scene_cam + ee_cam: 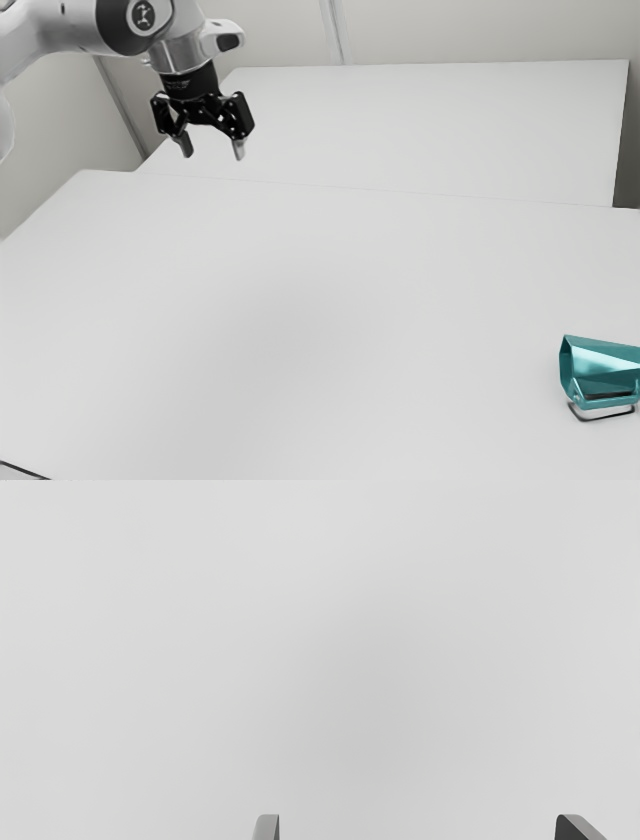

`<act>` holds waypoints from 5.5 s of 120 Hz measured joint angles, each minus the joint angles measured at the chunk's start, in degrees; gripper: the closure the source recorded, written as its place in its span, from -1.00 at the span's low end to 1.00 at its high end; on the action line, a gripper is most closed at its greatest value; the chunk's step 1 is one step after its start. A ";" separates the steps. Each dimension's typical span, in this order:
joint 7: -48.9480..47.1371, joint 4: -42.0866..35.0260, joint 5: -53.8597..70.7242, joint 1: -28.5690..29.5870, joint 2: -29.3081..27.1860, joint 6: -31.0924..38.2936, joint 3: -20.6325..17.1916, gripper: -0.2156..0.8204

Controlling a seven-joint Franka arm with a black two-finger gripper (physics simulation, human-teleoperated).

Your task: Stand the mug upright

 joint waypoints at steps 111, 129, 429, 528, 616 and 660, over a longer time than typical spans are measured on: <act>-2.50 -24.07 -26.40 1.39 -7.78 23.42 -7.57 -0.58; -1.27 -29.36 -35.37 -0.79 -7.26 32.79 -11.98 -0.58; 37.58 -11.07 -82.20 -18.48 32.61 70.21 -26.03 0.84; 34.36 -14.94 -48.05 -7.59 18.23 66.43 -24.76 0.93; 2.51 -14.02 4.10 8.15 4.96 20.11 -23.35 0.93; -3.17 -26.49 7.09 12.91 1.13 27.16 -23.37 0.93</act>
